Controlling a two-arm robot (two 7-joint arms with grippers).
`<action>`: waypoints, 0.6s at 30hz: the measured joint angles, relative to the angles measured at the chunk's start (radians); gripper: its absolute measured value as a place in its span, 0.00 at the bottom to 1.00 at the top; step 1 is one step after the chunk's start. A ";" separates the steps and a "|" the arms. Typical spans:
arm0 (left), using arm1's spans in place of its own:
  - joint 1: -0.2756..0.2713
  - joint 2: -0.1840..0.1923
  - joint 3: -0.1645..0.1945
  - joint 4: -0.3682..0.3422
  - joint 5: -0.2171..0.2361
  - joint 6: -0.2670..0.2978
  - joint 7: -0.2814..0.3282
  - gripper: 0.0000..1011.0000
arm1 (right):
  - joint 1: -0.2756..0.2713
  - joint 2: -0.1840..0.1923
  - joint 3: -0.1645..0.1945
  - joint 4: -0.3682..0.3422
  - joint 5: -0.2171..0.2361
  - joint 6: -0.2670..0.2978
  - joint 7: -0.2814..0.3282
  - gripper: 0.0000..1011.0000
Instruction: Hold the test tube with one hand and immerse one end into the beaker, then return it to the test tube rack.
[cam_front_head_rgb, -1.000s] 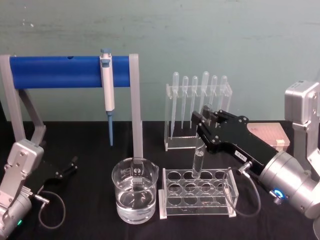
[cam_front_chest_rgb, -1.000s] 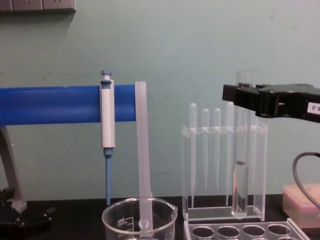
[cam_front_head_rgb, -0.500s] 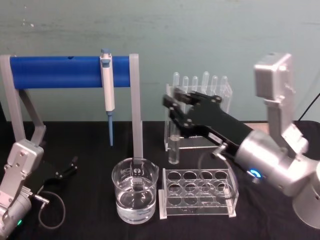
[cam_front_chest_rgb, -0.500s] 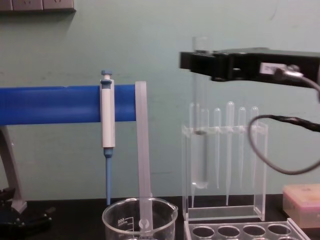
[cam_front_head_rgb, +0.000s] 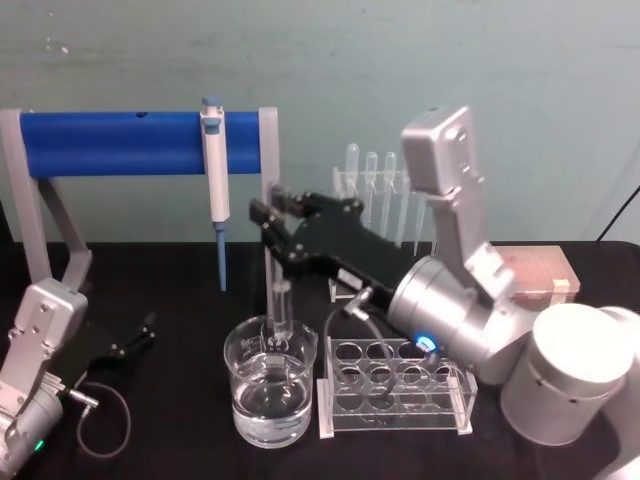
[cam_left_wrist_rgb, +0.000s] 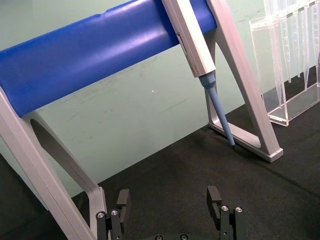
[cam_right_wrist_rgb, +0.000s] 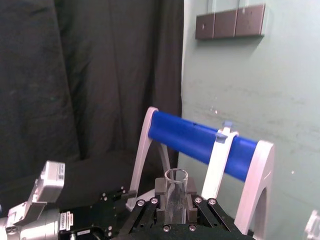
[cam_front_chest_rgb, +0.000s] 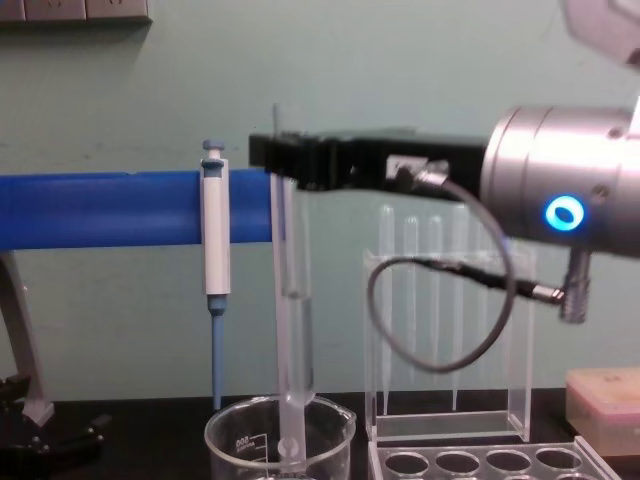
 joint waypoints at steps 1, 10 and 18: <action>0.000 0.000 0.000 0.000 0.000 0.000 0.000 0.99 | 0.000 0.000 0.000 0.000 0.000 0.000 0.000 0.23; 0.000 0.000 0.000 0.000 0.000 0.000 0.000 0.99 | -0.026 -0.029 -0.026 0.091 -0.044 -0.093 0.000 0.23; 0.000 0.000 0.000 0.000 0.000 0.000 0.000 0.99 | -0.059 -0.038 -0.036 0.143 -0.078 -0.154 0.016 0.23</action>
